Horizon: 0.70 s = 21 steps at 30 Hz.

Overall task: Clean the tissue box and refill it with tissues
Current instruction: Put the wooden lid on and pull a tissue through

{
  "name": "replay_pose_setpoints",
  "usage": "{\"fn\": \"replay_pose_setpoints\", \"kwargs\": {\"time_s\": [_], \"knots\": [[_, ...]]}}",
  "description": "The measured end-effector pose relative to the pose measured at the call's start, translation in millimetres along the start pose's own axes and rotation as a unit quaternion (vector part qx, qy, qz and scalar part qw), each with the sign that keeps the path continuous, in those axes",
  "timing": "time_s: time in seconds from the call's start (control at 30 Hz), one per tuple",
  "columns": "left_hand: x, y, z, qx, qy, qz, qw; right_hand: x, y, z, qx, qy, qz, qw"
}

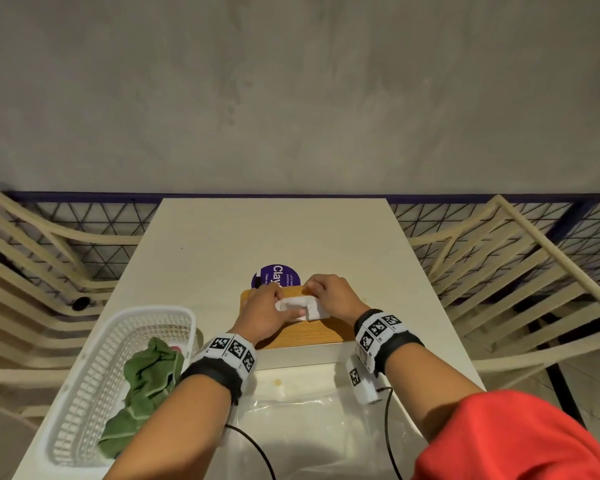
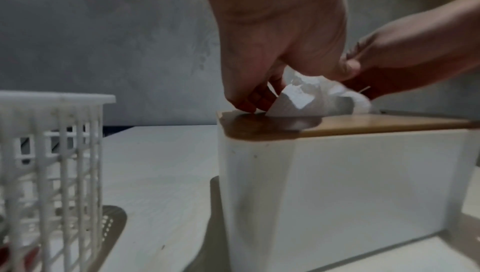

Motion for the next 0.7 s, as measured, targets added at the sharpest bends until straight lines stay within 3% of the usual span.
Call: {"fn": "replay_pose_setpoints", "kwargs": {"time_s": [0.1, 0.23, 0.33, 0.47, 0.6, 0.7], "knots": [[6, 3, -3, 0.011, -0.045, 0.051, 0.998, -2, 12, -6, 0.019, -0.037, 0.015, 0.999], [9, 7, -11, 0.065, -0.040, 0.039, 0.996, -16, 20, -14, 0.054, 0.165, 0.009, 0.985], [21, 10, -14, 0.080, -0.038, 0.026, 0.996, -1, 18, -11, 0.038, 0.083, 0.022, 0.996], [41, 10, -5, 0.051, -0.002, 0.091, 0.995, 28, 25, -6, 0.036, 0.050, 0.128, 0.990], [22, 16, -8, 0.070, -0.109, 0.001, 0.992, 9, 35, -8, 0.003, 0.170, 0.085, 0.982], [29, 22, -12, 0.069, -0.091, 0.047, 0.992, 1, 38, -6, -0.002, 0.255, 0.055, 0.965]]}}
Point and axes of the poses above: each hand's wrist, its own y-axis away from the middle knuckle, its own x-axis out of the back of the hand, z = x × y, the point moved 8 cm from there along -y, towards the middle knuckle, and after that the axes turned 4 degrees about -z, right-handed, at the moved point
